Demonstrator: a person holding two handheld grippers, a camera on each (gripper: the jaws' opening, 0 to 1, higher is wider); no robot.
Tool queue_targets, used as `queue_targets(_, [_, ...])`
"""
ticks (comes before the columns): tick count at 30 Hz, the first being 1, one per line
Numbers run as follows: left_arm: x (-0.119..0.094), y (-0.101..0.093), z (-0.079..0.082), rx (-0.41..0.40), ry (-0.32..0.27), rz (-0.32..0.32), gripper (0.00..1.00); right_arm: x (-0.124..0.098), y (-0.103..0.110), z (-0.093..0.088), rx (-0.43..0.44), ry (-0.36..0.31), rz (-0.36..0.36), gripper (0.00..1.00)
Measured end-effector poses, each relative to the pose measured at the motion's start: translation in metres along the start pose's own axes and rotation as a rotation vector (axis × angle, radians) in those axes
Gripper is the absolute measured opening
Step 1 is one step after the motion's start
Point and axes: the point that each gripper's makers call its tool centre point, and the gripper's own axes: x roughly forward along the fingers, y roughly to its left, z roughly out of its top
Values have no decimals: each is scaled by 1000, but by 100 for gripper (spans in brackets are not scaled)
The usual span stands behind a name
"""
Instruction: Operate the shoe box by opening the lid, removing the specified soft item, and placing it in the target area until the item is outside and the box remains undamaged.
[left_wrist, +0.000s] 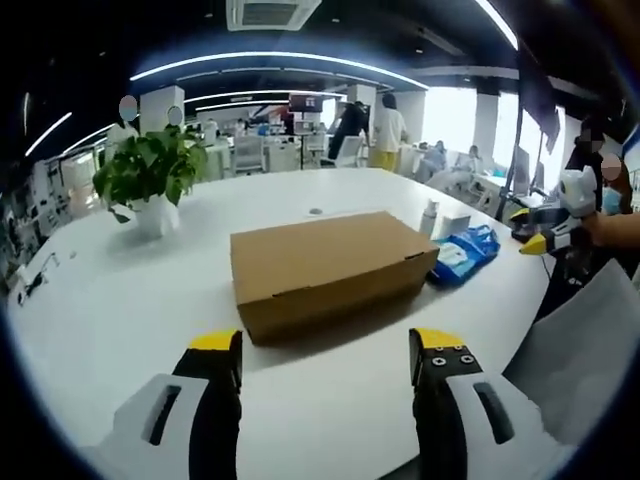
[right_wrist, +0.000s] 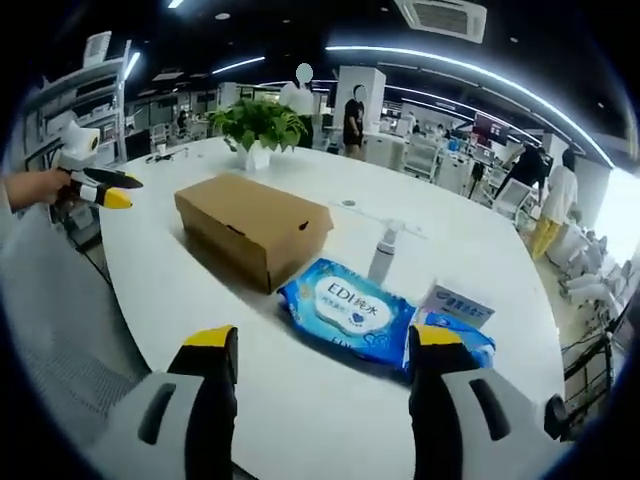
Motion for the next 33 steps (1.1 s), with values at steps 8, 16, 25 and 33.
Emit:
queue_targets(8, [-19, -10, -1, -1, -37, 14, 92, -21, 4, -6, 7, -31, -44, 85])
queue_targets(16, [-36, -20, -2, 12, -85, 36, 100, -36, 11, -12, 44, -75, -74, 94])
queue_targets(25, [-39, -13, -7, 36, -75, 62, 100, -41, 13, -22, 77, -78, -109, 96])
queue_targets(33, [-37, -14, -10, 48, -66, 60, 100, -39, 13, -23, 75, -79, -119, 95])
